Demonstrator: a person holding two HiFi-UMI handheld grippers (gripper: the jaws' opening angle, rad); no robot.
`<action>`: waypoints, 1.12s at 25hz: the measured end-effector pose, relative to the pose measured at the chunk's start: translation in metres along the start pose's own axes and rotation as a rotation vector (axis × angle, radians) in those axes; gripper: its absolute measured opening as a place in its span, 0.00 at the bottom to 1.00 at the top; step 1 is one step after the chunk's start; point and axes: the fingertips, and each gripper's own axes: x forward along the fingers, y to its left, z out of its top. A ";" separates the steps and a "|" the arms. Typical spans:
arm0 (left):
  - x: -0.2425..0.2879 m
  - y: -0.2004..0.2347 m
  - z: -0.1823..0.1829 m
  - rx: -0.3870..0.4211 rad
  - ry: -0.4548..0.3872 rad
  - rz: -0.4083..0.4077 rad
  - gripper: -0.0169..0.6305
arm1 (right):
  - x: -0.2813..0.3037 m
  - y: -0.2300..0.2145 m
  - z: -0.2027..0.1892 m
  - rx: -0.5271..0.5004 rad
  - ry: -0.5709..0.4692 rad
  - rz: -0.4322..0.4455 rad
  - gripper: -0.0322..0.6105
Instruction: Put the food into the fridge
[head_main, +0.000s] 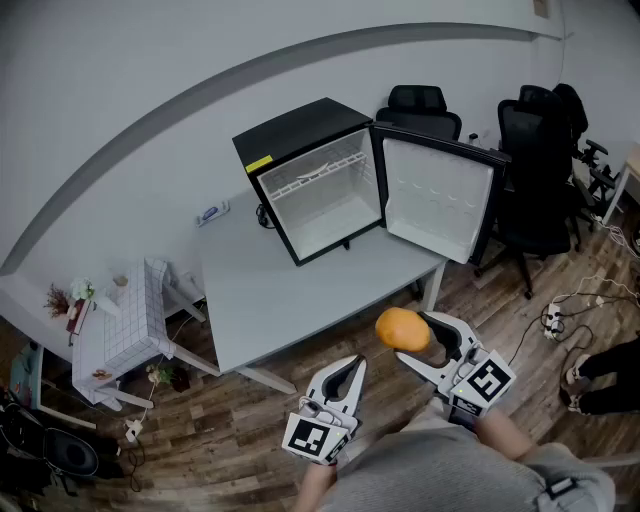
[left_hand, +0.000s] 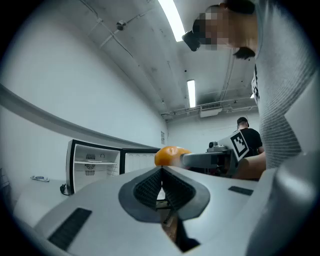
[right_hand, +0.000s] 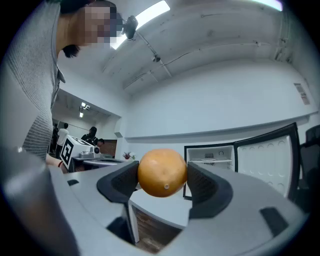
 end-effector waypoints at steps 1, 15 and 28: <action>-0.002 -0.001 0.000 -0.001 0.002 0.000 0.04 | -0.001 0.002 0.000 0.000 -0.001 0.002 0.53; -0.008 -0.009 -0.002 -0.008 0.012 -0.001 0.04 | -0.006 0.008 0.002 -0.003 -0.005 0.013 0.53; -0.006 -0.004 -0.004 -0.012 0.018 -0.009 0.04 | -0.002 0.002 0.002 0.015 -0.003 -0.015 0.53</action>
